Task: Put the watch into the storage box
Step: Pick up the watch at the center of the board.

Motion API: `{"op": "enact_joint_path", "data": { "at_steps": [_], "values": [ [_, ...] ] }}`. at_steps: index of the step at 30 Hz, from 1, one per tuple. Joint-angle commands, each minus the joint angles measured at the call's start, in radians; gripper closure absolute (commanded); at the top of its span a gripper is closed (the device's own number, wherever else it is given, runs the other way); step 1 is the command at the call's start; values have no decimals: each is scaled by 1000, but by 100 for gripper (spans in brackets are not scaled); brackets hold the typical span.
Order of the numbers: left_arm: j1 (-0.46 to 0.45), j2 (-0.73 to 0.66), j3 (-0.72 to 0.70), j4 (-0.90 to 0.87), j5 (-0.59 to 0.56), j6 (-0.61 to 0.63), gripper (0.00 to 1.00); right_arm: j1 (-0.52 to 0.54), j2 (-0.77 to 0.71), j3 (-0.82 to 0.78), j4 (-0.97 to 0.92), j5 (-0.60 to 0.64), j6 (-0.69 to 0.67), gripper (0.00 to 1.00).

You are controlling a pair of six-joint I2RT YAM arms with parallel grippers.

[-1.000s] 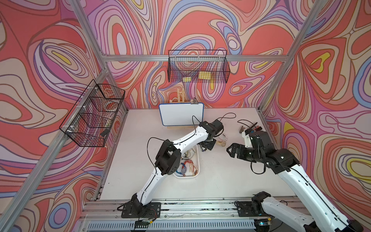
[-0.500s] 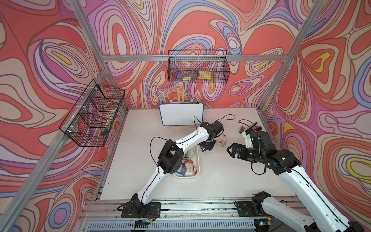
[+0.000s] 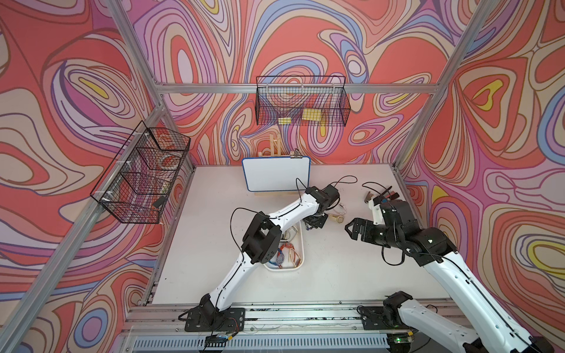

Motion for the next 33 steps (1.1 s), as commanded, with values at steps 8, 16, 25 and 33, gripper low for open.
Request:
{"op": "enact_joint_path", "data": {
  "at_steps": [8,16,25,33],
  "values": [
    [6,-99,-49,17,3,-2,83,-7,-11,-18,21,9,-8,2],
    [6,-196,-118,64,49,-18,83,-6,-10,-27,34,-1,-7,2],
    [15,-375,-246,160,206,-67,84,-6,-9,-12,28,-1,-10,2],
    [111,-741,-711,454,455,-263,83,-7,-7,3,18,2,-13,2]
  ]
}}
